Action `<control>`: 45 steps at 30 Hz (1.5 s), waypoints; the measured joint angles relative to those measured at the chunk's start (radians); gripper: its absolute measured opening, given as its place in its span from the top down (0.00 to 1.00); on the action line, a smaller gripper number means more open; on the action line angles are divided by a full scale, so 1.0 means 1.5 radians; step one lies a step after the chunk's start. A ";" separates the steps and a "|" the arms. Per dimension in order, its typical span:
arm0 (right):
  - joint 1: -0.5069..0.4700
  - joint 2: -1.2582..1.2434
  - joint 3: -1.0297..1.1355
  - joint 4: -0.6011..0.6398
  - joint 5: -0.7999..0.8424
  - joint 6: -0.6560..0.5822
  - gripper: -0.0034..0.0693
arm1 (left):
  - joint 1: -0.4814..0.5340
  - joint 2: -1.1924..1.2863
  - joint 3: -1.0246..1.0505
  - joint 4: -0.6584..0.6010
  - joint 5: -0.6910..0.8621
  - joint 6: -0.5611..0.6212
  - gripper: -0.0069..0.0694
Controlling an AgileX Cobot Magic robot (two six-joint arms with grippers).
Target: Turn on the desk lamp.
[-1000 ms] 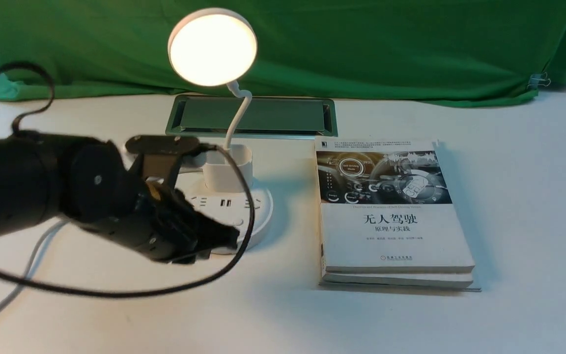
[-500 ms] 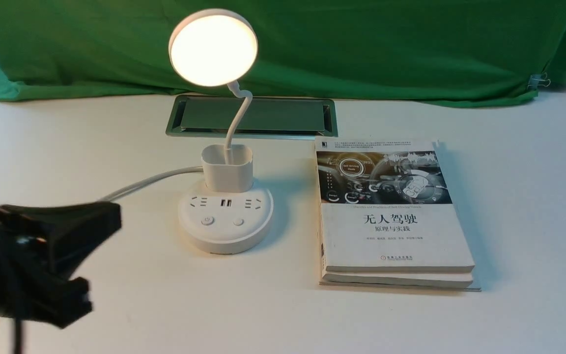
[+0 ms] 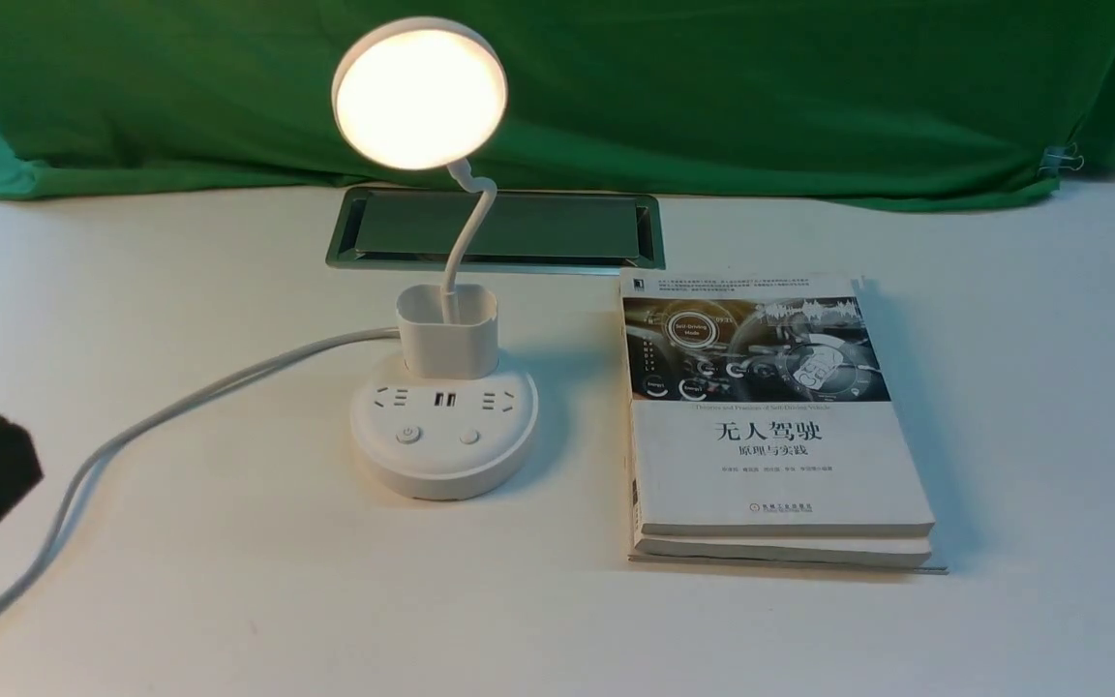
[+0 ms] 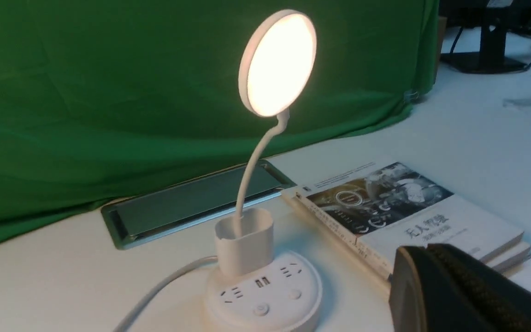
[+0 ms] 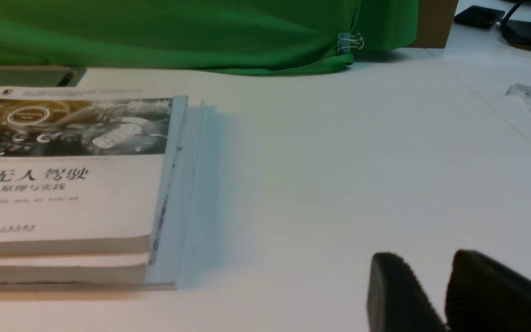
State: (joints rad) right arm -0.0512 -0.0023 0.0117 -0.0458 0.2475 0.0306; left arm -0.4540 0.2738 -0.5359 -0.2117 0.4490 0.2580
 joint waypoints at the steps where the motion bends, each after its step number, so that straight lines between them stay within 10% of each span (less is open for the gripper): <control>1: 0.000 0.000 0.000 0.000 0.000 0.000 0.62 | 0.000 -0.024 0.004 0.029 0.001 -0.013 0.88; 9: 0.000 0.000 0.000 0.000 0.000 0.000 0.62 | 0.065 -0.124 0.158 0.236 -0.232 -0.145 0.88; 22: 0.000 0.000 0.000 0.000 0.000 0.000 0.62 | 0.132 -0.125 0.360 0.160 -0.371 -0.218 0.88; 45: 0.000 0.000 0.000 0.000 0.000 0.000 0.62 | 0.274 -0.184 0.361 0.108 -0.123 -0.150 0.88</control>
State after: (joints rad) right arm -0.0512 -0.0023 0.0117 -0.0458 0.2469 0.0306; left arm -0.0437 -0.0024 0.0050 -0.0504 0.2646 0.0332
